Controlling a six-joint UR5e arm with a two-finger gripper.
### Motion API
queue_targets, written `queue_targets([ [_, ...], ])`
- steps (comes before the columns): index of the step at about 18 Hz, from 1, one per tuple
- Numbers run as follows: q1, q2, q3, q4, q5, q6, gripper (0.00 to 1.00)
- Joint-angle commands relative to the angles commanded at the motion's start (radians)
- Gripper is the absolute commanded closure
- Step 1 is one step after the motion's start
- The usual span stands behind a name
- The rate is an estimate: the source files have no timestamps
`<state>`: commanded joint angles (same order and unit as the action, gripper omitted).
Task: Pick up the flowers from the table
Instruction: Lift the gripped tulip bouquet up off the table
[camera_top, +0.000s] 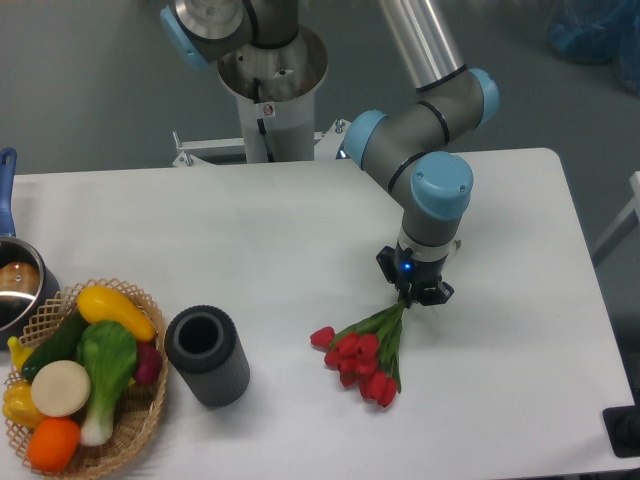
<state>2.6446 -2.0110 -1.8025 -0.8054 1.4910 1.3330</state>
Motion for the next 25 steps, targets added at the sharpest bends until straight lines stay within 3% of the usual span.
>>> queue_targets([
  [4, 0.002, 0.009, 0.041, 0.000, -0.015, -0.002, 0.90],
  [14, 0.017, 0.055, 0.097, 0.005, -0.262, -0.032, 0.90],
  [19, 0.037, 0.074, 0.173, 0.005, -0.426, -0.129, 0.90],
  [25, 0.064, 0.081, 0.238, 0.005, -0.541, -0.213, 0.90],
])
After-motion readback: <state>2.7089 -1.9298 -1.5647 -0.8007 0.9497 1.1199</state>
